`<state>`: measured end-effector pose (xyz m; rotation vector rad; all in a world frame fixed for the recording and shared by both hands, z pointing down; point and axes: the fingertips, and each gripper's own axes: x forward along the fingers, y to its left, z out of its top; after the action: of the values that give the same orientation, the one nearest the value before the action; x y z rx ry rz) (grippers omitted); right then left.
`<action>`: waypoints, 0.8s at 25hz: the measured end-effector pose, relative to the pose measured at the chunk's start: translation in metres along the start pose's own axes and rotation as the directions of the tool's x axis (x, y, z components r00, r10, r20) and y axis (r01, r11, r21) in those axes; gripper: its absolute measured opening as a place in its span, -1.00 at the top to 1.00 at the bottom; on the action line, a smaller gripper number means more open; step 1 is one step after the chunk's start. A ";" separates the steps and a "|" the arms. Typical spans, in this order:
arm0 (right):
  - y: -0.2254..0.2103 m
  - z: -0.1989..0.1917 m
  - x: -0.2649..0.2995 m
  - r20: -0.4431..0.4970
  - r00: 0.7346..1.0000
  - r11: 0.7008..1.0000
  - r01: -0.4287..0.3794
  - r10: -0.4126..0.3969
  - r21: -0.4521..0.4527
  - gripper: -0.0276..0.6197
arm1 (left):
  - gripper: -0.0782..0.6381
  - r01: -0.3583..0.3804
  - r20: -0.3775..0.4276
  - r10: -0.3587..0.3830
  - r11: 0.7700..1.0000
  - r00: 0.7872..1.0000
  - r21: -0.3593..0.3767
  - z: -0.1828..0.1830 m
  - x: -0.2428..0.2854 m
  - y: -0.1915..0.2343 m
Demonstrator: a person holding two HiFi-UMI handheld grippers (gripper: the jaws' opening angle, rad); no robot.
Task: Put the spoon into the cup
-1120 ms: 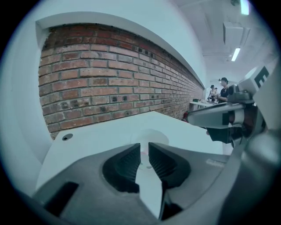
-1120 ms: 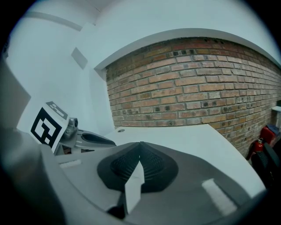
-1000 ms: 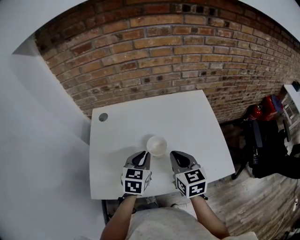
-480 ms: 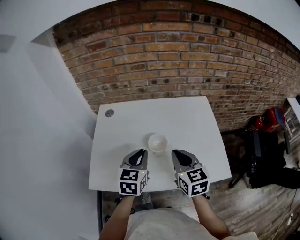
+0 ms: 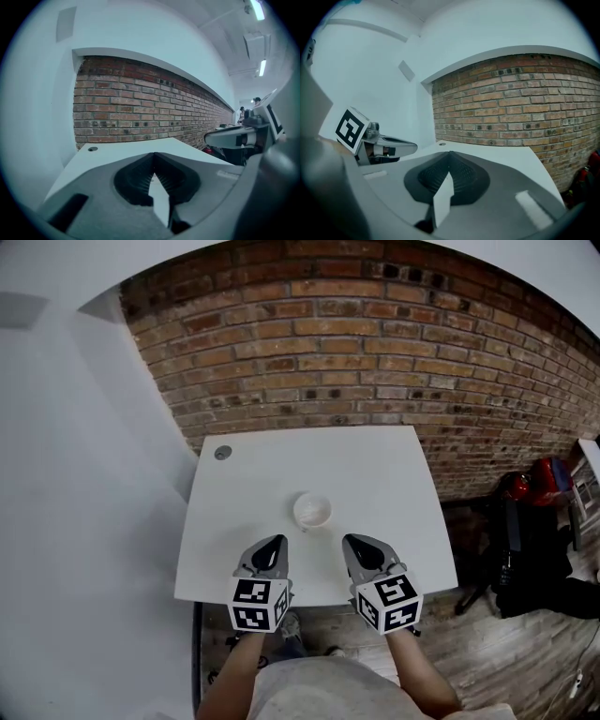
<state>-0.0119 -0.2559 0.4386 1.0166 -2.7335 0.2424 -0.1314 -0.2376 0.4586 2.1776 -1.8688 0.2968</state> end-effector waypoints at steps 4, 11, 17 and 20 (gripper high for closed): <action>0.003 -0.003 -0.011 0.012 1.000 1.000 -0.008 0.008 -0.004 0.90 | 0.79 -0.004 0.007 0.005 1.000 1.000 -0.015 -0.008 -0.009 -0.010; 0.007 -0.011 -0.023 0.006 1.000 1.000 -0.020 0.020 -0.011 0.90 | 0.79 -0.013 0.014 0.014 0.999 1.000 -0.033 -0.016 -0.021 -0.020; 0.010 -0.013 -0.025 0.004 1.000 1.000 -0.025 0.025 -0.013 0.90 | 0.79 -0.016 0.015 0.016 0.999 1.000 -0.036 -0.019 -0.024 -0.023; 0.010 -0.013 -0.025 0.004 1.000 1.000 -0.027 0.027 -0.014 0.90 | 0.79 -0.013 0.015 0.014 0.999 1.000 -0.039 -0.019 -0.024 -0.025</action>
<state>0.0017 -0.2295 0.4434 0.9782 -2.7506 0.2250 -0.1103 -0.2050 0.4678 2.1486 -1.8824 0.2456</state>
